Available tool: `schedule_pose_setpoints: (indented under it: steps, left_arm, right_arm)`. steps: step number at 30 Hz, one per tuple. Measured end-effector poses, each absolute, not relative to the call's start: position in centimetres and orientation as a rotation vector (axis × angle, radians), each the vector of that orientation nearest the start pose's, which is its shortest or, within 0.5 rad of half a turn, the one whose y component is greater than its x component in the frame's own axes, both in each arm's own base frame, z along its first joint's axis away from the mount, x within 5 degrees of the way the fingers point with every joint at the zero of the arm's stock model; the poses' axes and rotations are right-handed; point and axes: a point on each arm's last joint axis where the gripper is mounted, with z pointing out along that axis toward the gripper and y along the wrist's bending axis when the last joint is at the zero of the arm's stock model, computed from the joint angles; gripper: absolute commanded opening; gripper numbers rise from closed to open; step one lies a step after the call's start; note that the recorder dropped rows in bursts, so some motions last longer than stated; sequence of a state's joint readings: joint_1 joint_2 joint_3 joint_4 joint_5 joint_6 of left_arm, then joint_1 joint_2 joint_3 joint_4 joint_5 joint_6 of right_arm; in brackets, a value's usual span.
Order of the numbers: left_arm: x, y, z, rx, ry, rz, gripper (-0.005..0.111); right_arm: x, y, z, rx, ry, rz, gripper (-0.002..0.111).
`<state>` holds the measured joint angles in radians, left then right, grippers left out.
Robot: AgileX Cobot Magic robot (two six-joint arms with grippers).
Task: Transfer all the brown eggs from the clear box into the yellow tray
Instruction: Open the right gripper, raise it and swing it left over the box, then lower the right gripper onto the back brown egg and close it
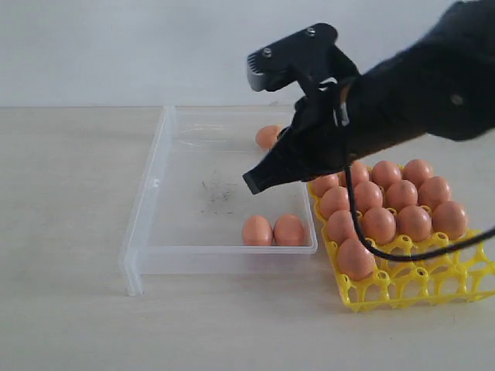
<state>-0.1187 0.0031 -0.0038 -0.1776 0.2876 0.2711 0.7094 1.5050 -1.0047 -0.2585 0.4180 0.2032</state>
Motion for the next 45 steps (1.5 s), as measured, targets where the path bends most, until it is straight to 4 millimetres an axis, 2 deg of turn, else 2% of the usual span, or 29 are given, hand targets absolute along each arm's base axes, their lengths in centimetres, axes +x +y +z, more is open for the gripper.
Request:
schedule_pose_setpoints:
  steps: [1,5,7,9,10,12,14,15,16,18,20,21,22,27,30,33,38,45]
  left_arm:
    - [5.4,-1.1,18.9,0.229,1.751,-0.057,0.004]
    - [5.4,-1.1,18.9,0.229,1.751,-0.057,0.004]
    - [5.4,-1.1,18.9,0.229,1.751,-0.057,0.004]
    - [5.4,-1.1,18.9,0.229,1.751,-0.057,0.004]
    - [5.4,-1.1,18.9,0.229,1.751,-0.057,0.004]
    - [5.4,-1.1,18.9,0.229,1.751,-0.057,0.004]
    - [5.4,-1.1,18.9,0.229,1.751,-0.057,0.004]
    - [5.4,-1.1,18.9,0.229,1.751,-0.057,0.004]
    - [5.4,-1.1,18.9,0.229,1.751,-0.057,0.004]
    - [5.4,-1.1,18.9,0.229,1.751,-0.057,0.004]
    - [5.4,-1.1,18.9,0.229,1.751,-0.057,0.004]
    - [5.4,-1.1,18.9,0.229,1.751,-0.057,0.004]
    - [5.4,-1.1,18.9,0.229,1.751,-0.057,0.004]
    - [5.4,-1.1,18.9,0.229,1.751,-0.057,0.004]
    - [5.4,-1.1,18.9,0.229,1.751,-0.057,0.004]
    - [5.4,-1.1,18.9,0.229,1.751,-0.057,0.004]
    - [5.4,-1.1,18.9,0.229,1.751,-0.057,0.004]
    - [5.4,-1.1,18.9,0.229,1.751,-0.057,0.004]
  right_arm:
    - [25.9,21.1,26.4,-0.915,2.256,0.141,0.0]
    - [28.0,22.7,26.1,-0.995,2.353,0.049,0.0]
    - [29.2,23.4,25.4,-1.071,2.403,-0.018,0.0]
    - [31.0,24.5,24.1,-1.308,2.405,-0.139,0.0]
    - [32.3,25.2,22.8,-1.496,2.319,-0.241,0.0]
    - [34.4,26.2,21.5,-1.668,2.1,-0.37,0.0]
    - [35.9,27.4,21.6,-1.605,1.94,-0.362,0.001]
    - [36.3,27.6,21.9,-1.575,1.903,-0.349,0.008]
    - [37.7,27.6,22.4,-1.51,1.857,-0.326,0.019]
    - [40.2,26.2,22.8,-1.437,1.872,-0.339,0.032]
    - [42.0,24.7,22.4,-1.435,1.911,-0.374,0.048]
    - [42.8,23.9,22.0,-1.451,1.933,-0.392,0.053]
    - [43.9,22.9,20.9,-1.494,1.958,-0.414,0.052]
    - [44.7,22.9,17.4,-1.714,1.898,-0.457,0.052]
    - [45.1,23.2,15.5,-1.785,1.848,-0.461,0.052]
    - [45.4,23.5,14.3,-1.821,1.799,-0.466,0.053]
    - [45.8,24.0,13.1,-1.812,1.74,-0.458,0.053]
    - [47.2,24.7,13.3,-1.745,1.693,-0.46,0.053]
